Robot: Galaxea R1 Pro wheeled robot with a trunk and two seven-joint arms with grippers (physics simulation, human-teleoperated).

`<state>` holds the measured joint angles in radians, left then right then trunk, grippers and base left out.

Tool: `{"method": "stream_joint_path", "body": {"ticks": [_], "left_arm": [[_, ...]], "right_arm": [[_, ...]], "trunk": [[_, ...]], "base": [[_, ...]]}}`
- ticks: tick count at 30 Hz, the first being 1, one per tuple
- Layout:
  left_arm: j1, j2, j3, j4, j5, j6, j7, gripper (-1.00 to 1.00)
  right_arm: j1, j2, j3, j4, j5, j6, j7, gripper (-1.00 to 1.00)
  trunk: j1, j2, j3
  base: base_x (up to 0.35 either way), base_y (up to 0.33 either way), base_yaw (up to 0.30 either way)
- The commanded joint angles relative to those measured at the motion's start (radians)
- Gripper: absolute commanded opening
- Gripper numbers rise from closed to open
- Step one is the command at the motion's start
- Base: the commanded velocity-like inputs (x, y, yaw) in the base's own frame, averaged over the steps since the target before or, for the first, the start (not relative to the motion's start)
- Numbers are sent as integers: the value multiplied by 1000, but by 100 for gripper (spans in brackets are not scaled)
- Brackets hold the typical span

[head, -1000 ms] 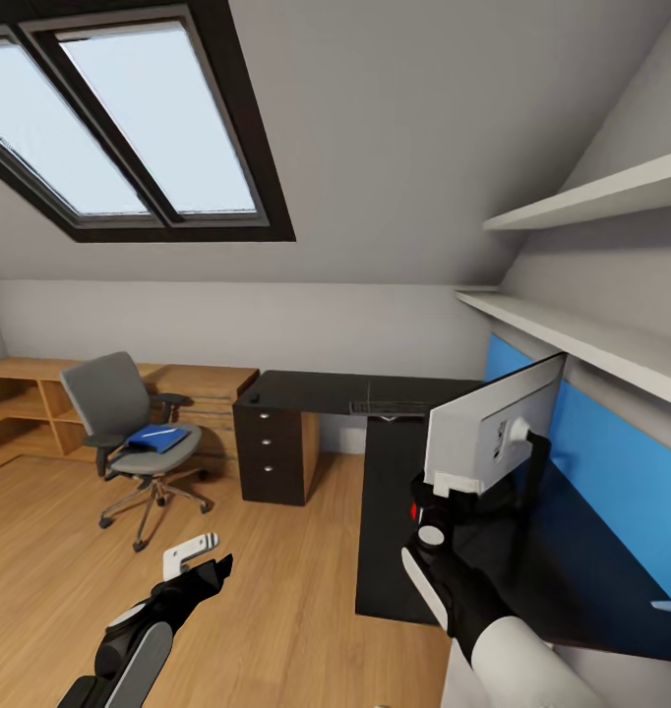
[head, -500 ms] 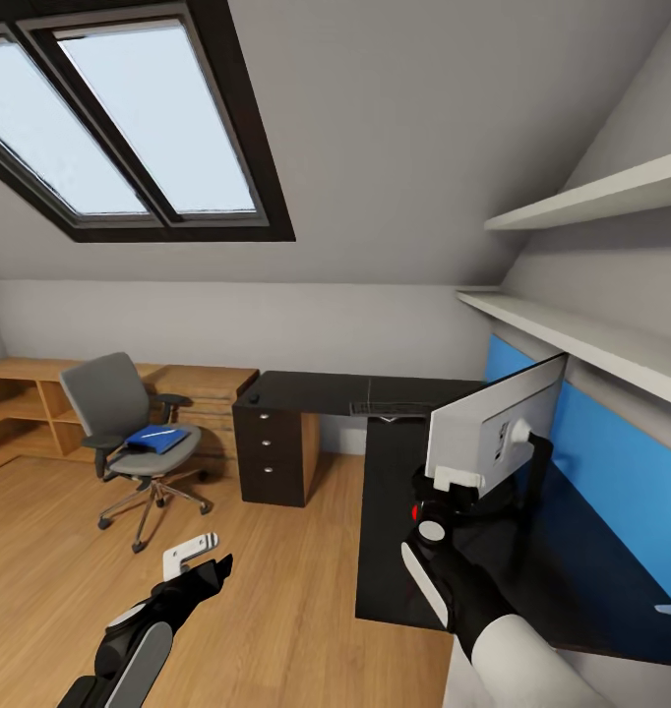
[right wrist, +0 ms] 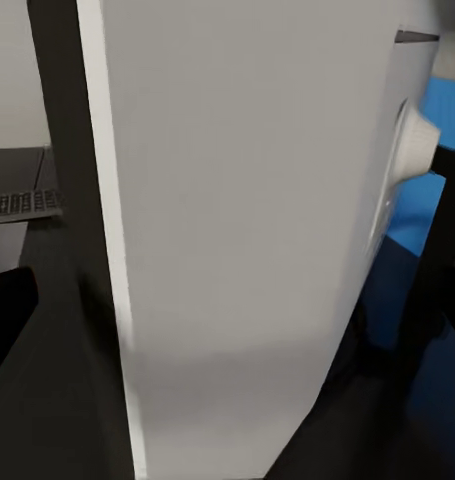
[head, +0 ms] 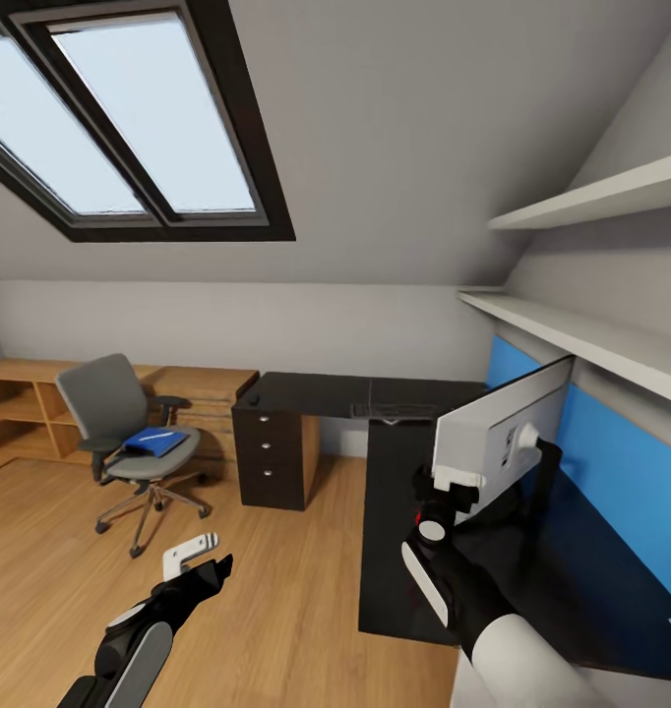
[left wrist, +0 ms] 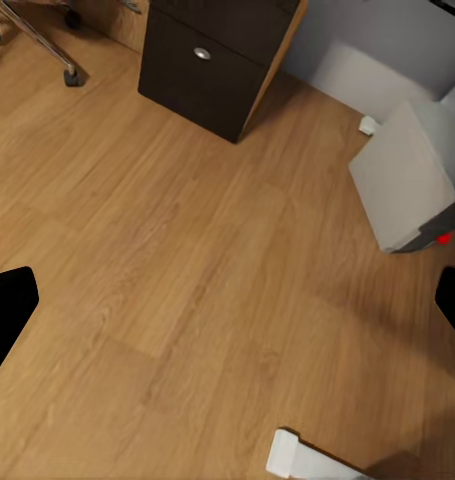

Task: In the bedroom, organize the workspace by keeping the computer under the desk, ensuring the monitor is on the desk, placing the keyboard on the desk next to the monitor, placing the mouse on the desk next to the keyboard, moving the folder from the swivel chair onto the desk next to the mouse, stacking the notebook on top of the folder with the pen on top of the notebook, and positioning the swivel chair next to the desk.

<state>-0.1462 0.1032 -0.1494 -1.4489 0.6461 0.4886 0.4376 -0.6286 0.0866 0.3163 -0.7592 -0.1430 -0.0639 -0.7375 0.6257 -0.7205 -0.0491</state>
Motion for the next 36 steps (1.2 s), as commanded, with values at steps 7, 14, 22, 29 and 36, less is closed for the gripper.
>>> {"method": "stream_joint_path", "body": {"ticks": [7,14,22,29,36], "left_arm": [[-1,1,-1,-1,10,1,10,100],[-1,1,1,-1,10,2,10,100],[-1,1,1,-1,10,1,11,100],[-1,1,1,0,10,1,11,100],[-1,1,1,1,10,1,10,100]], "right_arm": [[-1,-1,4,1,-10,-7,-5,100],[-1,-1,4,0,-10,-7,-7,100],[-1,-2,3,-4,-10,-7,-8,100],[-1,-2,2,-5,-10,-7,-8,100],[0,-2,0,-5,-10,-7,-8,100]], "trunk": [[1,-2,-2],[1,-2,-2],[1,-2,-2],[1,-2,0],[1,-2,5]], "base": [[62,13,0],[33,57,0],[45,34,0],[4,3,-27],[1,0,-146]]}}
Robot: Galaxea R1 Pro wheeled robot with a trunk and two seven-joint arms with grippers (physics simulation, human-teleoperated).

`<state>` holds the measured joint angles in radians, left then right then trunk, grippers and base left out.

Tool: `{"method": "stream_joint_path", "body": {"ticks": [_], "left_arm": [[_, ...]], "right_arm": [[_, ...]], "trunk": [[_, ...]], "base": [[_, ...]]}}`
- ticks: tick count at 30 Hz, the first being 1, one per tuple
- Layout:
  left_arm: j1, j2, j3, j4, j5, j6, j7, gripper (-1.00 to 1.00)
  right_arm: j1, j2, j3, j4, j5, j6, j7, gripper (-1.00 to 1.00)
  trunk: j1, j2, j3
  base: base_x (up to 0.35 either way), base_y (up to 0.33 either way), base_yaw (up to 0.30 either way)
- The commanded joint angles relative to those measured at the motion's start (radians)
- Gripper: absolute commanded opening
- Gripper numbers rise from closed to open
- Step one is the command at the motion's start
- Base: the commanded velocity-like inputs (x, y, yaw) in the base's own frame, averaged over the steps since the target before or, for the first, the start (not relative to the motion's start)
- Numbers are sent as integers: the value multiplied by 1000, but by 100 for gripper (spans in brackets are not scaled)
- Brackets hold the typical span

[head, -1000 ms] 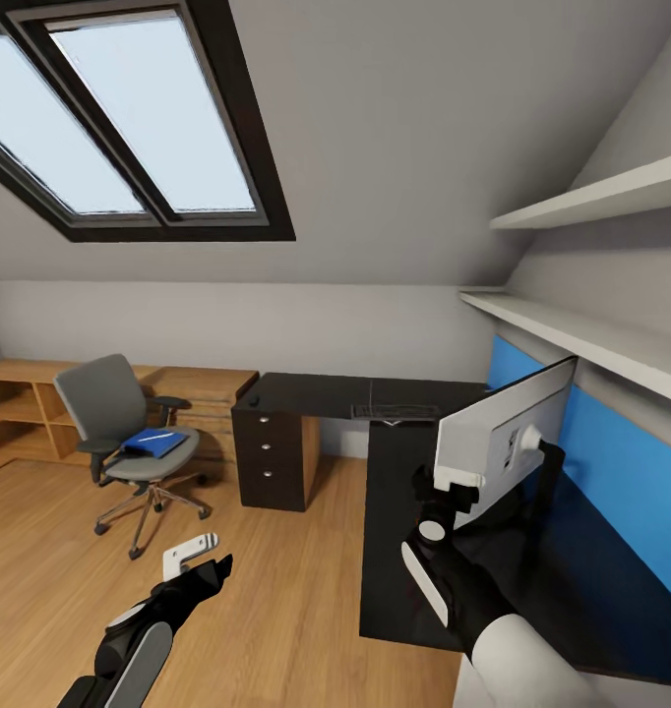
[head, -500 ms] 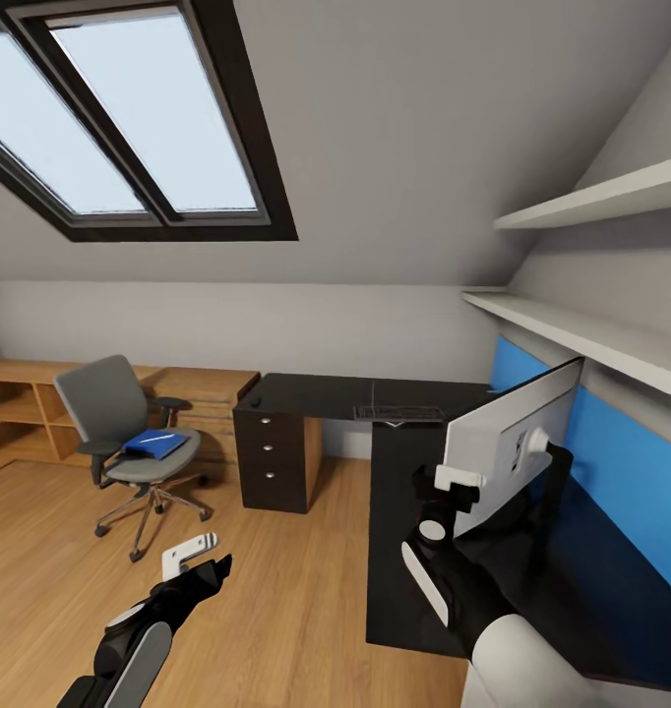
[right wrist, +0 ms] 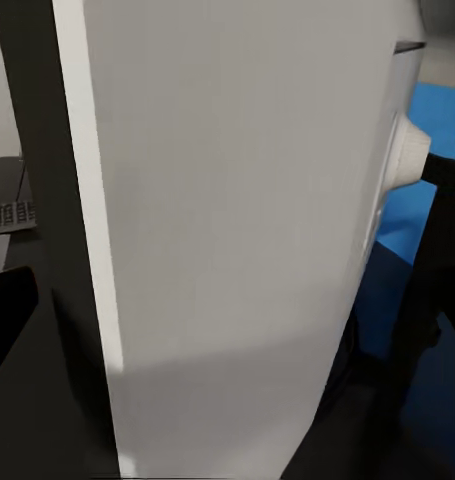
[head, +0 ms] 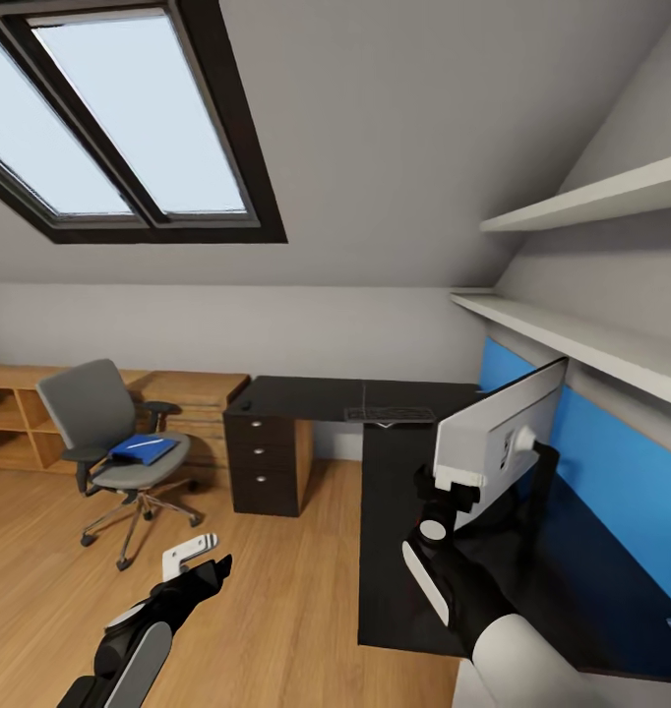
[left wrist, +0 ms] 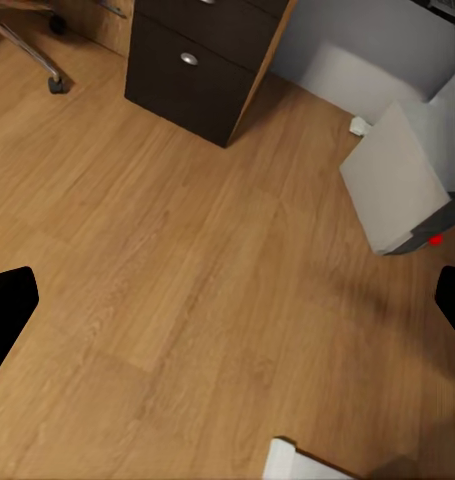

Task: In the bedroom, organize the workspace by keeping the computer under the desk, ensuring the monitor is on the desk, placing the keyboard on the desk next to the monitor, placing the mouse on the desk next to the keyboard, moving the folder from the swivel chair onto the desk next to the mouse, stacking the notebook on top of the folder with the pen on top of the notebook, and positioning the swivel chair next to the desk.

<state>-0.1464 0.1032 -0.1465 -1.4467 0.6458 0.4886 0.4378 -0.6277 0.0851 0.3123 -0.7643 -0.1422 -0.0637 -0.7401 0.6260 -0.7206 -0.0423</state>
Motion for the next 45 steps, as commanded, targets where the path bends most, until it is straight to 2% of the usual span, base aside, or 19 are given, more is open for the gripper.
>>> {"method": "stream_joint_path", "body": {"ticks": [1,16,45], "left_arm": [[-1,1,-2,-2,11,1,10,100],[-1,1,-2,-1,10,1,12,100],[-1,2,1,-1,11,4,12,100]], "right_arm": [[-2,-1,4,0,-11,-7,-6,100],[-2,-1,4,0,-11,-6,-6,100],[-2,-1,5,2,-11,-5,-7,100]], "trunk": [[0,-2,-2],[0,-2,-1],[0,-2,-1]], "base": [[0,0,-82],[70,-1,-7],[-100,-89,0]]}}
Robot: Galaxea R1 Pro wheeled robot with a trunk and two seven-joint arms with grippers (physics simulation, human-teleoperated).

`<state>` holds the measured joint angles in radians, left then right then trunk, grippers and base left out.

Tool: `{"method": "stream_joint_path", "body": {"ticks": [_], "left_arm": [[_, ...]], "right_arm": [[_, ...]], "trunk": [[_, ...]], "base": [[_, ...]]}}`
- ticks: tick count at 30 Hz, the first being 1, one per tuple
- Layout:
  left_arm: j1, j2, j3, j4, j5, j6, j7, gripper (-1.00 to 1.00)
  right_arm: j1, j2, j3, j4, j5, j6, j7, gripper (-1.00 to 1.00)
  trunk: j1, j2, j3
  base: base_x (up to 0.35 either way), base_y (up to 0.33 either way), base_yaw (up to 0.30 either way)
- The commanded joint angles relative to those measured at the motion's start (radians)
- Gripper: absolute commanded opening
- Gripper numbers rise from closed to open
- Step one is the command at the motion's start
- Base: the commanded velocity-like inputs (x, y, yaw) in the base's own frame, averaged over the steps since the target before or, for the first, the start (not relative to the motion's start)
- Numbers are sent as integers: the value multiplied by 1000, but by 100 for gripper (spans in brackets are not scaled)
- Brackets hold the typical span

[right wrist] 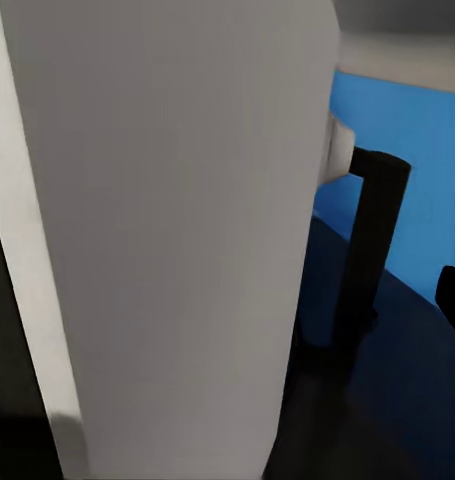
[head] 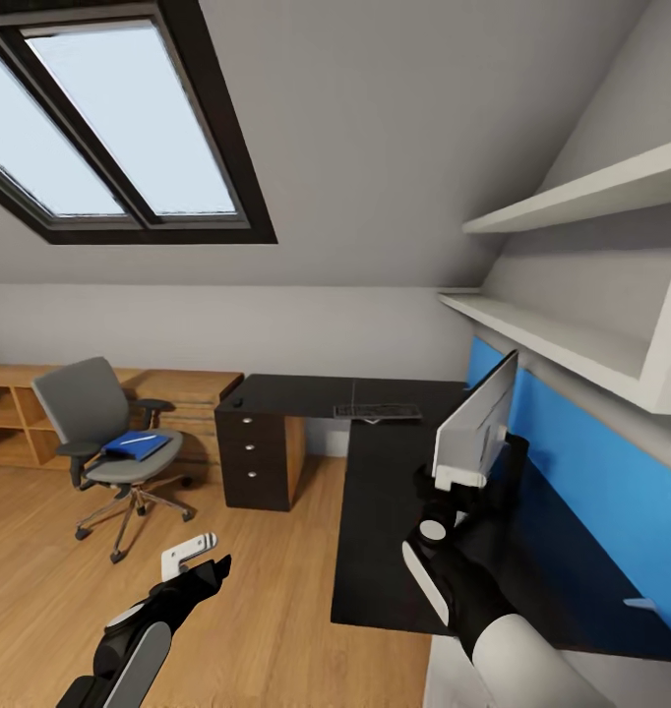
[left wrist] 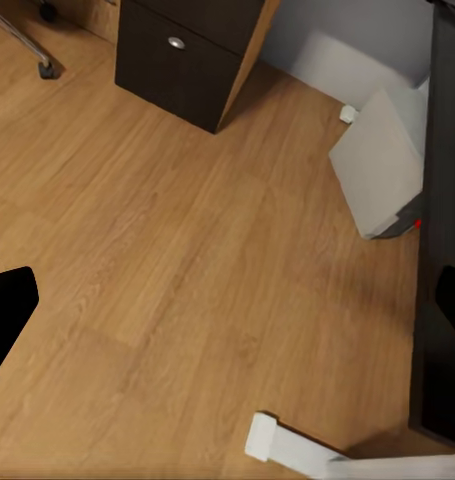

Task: In the bedroom, organize the workspace by keeping the computer under the desk, ensuring the monitor is on the desk, placing the keyboard on the desk next to the monitor, placing the mouse on the desk next to the keyboard, moving the folder from the swivel chair onto the desk next to the mouse, stacking the notebook on top of the folder with the pen on top of the notebook, and positioning the swivel chair next to the desk.

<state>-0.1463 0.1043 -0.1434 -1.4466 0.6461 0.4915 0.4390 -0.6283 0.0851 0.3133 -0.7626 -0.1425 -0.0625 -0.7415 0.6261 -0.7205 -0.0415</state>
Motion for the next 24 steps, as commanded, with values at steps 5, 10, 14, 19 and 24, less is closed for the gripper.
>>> {"method": "stream_joint_path", "body": {"ticks": [5,10,14,19,24], "left_arm": [[-1,1,-2,-1,9,1,10,100],[-1,2,-1,-1,9,1,10,100],[-1,4,-1,-1,9,1,10,100],[-1,5,-1,-1,9,1,10,100],[-1,3,15,-1,9,1,10,100]], "right_arm": [[-1,-1,4,0,-11,-7,-5,100],[-1,-1,4,0,-11,-7,-4,100],[-1,-1,6,0,-11,-7,-2,100],[-1,1,9,2,-11,-6,-1,100],[-1,2,9,3,-11,-4,-1,100]], "trunk": [[0,-2,-2],[0,-2,-2],[0,-2,-2],[0,-2,-2],[0,-2,-2]], "base": [[-87,-161,0],[-70,-176,0],[-99,-216,0],[-129,-194,0],[-38,-50,0]]}}
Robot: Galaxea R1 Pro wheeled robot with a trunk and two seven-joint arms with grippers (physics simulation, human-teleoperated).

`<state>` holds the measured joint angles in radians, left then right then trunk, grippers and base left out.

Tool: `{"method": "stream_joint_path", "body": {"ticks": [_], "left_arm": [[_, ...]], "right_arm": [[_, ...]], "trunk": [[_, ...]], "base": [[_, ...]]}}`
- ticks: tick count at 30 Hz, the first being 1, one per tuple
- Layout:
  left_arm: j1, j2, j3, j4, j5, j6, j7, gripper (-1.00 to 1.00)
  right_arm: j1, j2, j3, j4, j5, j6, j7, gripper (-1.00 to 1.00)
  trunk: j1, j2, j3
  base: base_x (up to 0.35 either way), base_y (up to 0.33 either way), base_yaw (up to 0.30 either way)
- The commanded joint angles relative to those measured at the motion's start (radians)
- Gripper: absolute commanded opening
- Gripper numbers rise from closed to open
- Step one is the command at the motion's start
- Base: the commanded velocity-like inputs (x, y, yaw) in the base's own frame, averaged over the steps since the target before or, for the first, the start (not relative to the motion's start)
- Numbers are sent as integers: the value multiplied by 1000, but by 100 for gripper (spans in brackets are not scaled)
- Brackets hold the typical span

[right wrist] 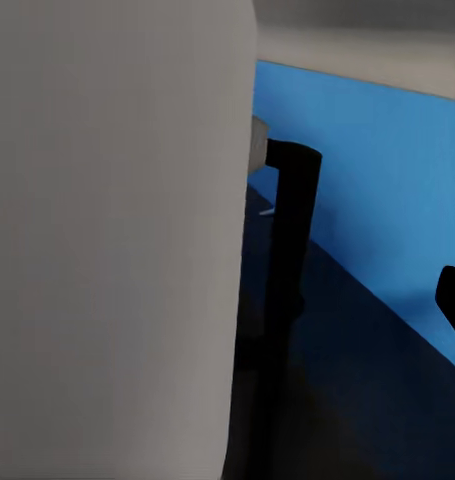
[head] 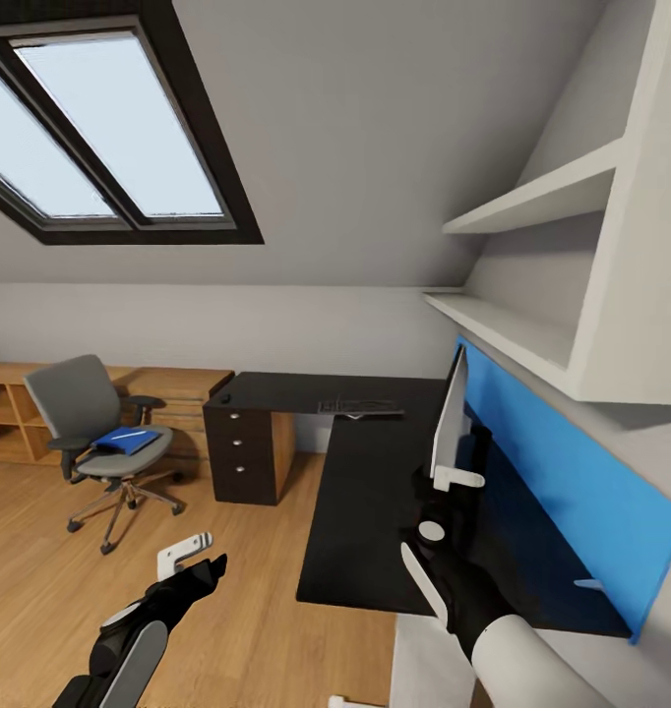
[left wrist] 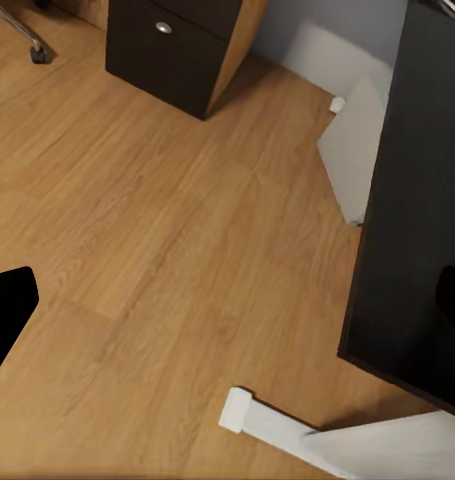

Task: In the bedroom, organize the workspace by keeping the computer under the desk, ensuring the monitor is on the desk, placing the keyboard on the desk next to the monitor, placing the mouse on the desk next to the keyboard, moving the folder from the swivel chair onto the desk next to the mouse, stacking the notebook on top of the folder with the pen on top of the notebook, and positioning the swivel chair next to the desk.

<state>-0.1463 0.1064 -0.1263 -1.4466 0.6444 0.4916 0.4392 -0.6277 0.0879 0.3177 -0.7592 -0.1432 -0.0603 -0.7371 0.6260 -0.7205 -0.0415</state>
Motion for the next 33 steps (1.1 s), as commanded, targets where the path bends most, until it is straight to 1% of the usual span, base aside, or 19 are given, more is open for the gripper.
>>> {"method": "stream_joint_path", "body": {"ticks": [1,10,25,33], "left_arm": [[-1,0,2,-1,11,1,10,100],[-1,-2,8,-1,12,1,10,100],[-1,-2,8,-1,11,1,10,100],[-1,-2,8,-1,11,1,10,100]], "right_arm": [[-1,-1,4,1,-11,-7,-5,100],[-1,2,8,2,-13,-7,-5,100],[-1,4,10,3,-14,-8,-3,100],[-1,4,11,4,-15,-8,2,100]], "trunk": [[0,-2,-2],[0,-2,-2],[0,-2,-2],[0,-2,-2]], "base": [[-31,-45,0],[-177,-109,0],[-32,-191,0],[-12,-33,0]]}}
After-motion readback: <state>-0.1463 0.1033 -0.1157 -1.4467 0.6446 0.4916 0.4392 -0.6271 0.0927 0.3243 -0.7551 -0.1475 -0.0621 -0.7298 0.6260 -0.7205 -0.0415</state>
